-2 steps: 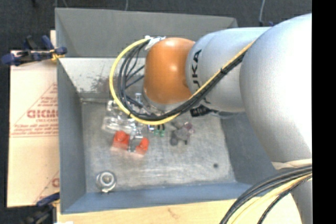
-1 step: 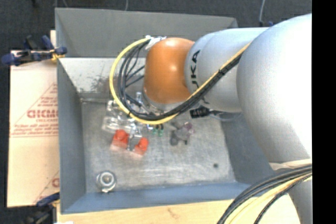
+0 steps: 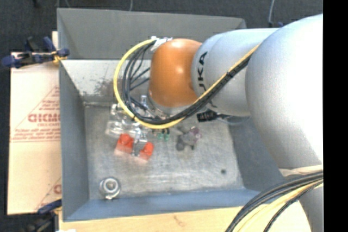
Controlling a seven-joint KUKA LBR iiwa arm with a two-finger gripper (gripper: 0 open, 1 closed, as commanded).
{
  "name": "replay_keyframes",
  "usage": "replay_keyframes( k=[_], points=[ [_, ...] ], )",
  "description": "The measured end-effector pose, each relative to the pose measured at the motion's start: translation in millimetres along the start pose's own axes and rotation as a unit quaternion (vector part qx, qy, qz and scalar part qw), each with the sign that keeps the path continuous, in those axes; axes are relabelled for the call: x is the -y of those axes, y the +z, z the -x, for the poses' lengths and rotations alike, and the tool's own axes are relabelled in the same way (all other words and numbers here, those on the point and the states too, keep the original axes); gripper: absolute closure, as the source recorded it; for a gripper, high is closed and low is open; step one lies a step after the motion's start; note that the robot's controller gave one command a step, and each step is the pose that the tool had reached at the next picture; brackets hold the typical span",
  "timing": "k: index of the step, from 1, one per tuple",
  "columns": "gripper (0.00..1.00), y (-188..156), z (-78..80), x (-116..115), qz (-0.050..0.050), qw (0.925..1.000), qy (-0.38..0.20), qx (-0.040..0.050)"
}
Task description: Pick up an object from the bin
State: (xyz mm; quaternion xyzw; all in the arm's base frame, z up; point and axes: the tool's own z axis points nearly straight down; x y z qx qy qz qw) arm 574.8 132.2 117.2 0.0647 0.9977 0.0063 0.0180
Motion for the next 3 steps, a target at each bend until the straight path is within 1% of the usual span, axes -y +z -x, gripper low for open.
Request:
replay_keyframes(
  k=[1, 2, 3],
  points=[
    [0.00, 2.3, 0.3, 0.7, -0.001, 0.9994, 0.034, 0.0001],
    [0.00, 3.9, -4.6, 3.1, -0.002, 0.9919, 0.127, -0.0015],
    [1.00, 2.6, -3.6, 3.1, -0.002, 0.9917, 0.128, -0.0003]
  ],
)
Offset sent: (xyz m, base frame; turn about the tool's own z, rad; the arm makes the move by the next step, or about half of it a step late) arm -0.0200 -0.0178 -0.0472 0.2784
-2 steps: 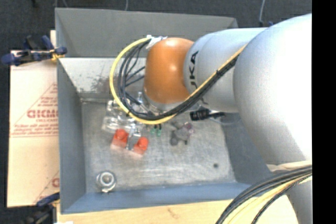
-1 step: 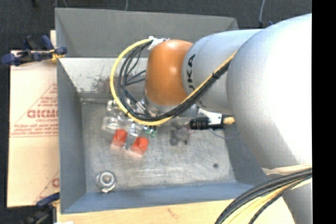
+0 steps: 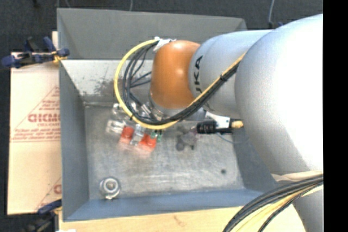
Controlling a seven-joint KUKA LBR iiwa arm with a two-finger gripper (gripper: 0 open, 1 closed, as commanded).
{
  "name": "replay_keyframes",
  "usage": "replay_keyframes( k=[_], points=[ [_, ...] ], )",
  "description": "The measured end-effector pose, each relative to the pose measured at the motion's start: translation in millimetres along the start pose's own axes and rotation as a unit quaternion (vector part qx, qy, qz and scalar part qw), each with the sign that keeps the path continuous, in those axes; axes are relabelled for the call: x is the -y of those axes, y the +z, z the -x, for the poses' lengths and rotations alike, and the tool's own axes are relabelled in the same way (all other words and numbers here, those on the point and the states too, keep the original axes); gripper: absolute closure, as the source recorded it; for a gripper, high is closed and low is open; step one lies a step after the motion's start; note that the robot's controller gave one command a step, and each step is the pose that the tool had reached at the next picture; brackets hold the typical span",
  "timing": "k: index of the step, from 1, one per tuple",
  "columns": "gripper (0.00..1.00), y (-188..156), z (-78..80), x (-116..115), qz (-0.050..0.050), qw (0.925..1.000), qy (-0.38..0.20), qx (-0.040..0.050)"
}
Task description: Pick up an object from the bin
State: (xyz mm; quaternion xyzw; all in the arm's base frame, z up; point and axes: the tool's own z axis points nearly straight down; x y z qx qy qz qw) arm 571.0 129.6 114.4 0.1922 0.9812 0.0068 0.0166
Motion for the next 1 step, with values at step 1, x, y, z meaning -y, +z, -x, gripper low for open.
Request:
replay_keyframes(
  k=[1],
  points=[
    [1.00, -136.0, 5.1, 11.3, -0.007, 0.9939, -0.110, -0.0109]
  ],
)
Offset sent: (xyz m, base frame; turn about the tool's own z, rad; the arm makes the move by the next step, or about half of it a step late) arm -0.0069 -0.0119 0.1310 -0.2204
